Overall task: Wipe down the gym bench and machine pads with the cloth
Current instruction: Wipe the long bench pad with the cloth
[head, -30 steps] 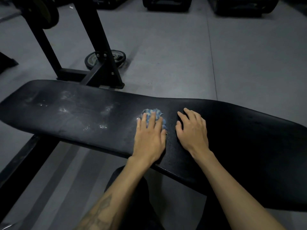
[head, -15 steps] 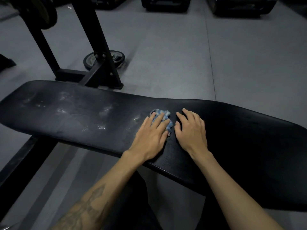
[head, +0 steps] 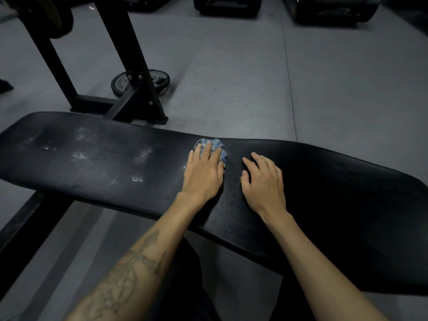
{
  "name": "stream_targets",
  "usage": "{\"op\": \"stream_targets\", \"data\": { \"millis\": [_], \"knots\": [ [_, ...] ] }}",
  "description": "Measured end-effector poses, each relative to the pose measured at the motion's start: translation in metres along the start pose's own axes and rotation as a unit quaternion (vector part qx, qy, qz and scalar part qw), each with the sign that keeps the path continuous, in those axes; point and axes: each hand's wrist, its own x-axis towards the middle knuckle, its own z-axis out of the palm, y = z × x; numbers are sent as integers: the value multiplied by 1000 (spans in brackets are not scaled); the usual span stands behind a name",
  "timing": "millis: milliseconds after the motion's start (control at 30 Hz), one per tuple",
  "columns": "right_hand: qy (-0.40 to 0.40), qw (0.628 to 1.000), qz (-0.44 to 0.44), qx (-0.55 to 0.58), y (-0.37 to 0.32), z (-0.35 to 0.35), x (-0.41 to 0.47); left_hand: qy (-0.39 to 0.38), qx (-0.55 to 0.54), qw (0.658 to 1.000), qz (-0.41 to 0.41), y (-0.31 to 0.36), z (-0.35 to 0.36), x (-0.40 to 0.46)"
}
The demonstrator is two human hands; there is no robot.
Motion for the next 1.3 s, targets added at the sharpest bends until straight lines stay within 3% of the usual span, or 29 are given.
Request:
{"op": "stream_targets", "data": {
  "millis": [67, 233, 300, 400, 600, 800, 933, 1000, 1167, 1300],
  "knots": [
    [1, 1000, -1, 2, 0, 0, 0, 4, 15, 1000, -1, 10, 6, 0],
    [9, 1000, -2, 3, 0, 1, 1, -31, 31, 991, 128, -10, 8, 8],
    [14, 1000, 0, 7, 0, 2, 1, -29, 37, 994, 96, -21, 5, 23],
    [16, 1000, 0, 6, 0, 2, 1, 2, -4, 1000, -16, -10, 2, 34],
    [22, 1000, -7, -5, 1, 5, 2, -29, 15, 993, 110, 9, 8, 25],
    [22, 1000, -7, -2, -1, 3, 0, -23, 42, 999, 9, 17, 11, 54],
    [23, 1000, -10, -4, 0, 2, 1, -26, 40, 990, 129, 17, 14, 43],
    [23, 1000, -9, -4, 0, 2, 1, -26, 36, 990, 135, 5, 9, 49],
    [26, 1000, -9, -2, -1, 2, 0, -32, 37, 999, 2, 25, 12, 59],
    [32, 999, -9, -1, -1, 2, 2, -29, 24, 994, 101, 31, 22, 45]
  ]
}}
